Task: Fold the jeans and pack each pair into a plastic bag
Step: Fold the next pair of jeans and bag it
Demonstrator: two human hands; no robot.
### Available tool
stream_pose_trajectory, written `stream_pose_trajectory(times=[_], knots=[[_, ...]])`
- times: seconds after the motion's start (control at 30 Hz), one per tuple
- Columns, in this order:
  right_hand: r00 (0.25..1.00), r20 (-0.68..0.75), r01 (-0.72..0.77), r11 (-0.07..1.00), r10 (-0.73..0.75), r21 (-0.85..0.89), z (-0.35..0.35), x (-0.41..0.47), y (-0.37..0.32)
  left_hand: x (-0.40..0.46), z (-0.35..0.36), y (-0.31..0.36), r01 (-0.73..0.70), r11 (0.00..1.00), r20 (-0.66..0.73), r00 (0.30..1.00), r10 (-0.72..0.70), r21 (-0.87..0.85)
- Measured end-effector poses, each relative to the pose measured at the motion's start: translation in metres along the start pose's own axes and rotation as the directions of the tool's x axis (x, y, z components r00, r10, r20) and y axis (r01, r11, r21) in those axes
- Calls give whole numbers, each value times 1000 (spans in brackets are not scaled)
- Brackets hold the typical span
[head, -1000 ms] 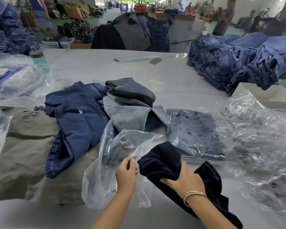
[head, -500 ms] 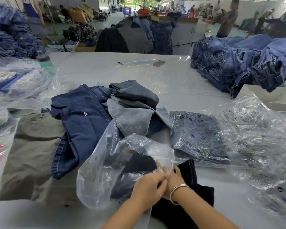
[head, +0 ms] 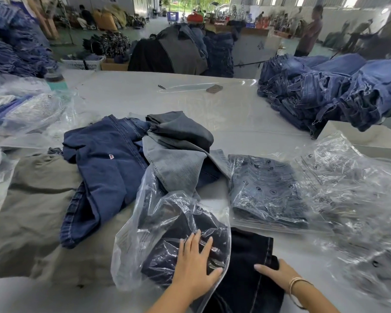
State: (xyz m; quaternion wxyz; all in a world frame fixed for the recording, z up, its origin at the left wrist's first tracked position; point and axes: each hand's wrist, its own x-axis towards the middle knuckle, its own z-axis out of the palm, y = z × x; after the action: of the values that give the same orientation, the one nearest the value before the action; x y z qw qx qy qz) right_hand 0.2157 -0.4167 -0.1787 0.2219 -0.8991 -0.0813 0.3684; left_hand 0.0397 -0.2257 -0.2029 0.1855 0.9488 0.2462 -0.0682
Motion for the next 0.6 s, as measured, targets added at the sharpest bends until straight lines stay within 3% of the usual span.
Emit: stream_pose_trajectory(times=[0.17,0.3,0.37,0.5,0.6], knots=[[996,17,85,979,-89,186,10,4,-18,15,-6,13,-23,998,128,991,30,-56],[960,-58,279,956,-274,96,23,3,-43,15,-7,15,-135,991,221,966,135,-16],[952,-77,300,953,-297,34,25,4,-49,11,-7,12,-161,987,226,961,160,-14],[966,-161,195,978,-205,-72,23,10,-63,-4,-10,6,-66,992,-74,996,58,-111],[891,-360,183,945,-276,-270,23,5,-84,-9,-16,-3,-66,992,-202,978,44,-105]])
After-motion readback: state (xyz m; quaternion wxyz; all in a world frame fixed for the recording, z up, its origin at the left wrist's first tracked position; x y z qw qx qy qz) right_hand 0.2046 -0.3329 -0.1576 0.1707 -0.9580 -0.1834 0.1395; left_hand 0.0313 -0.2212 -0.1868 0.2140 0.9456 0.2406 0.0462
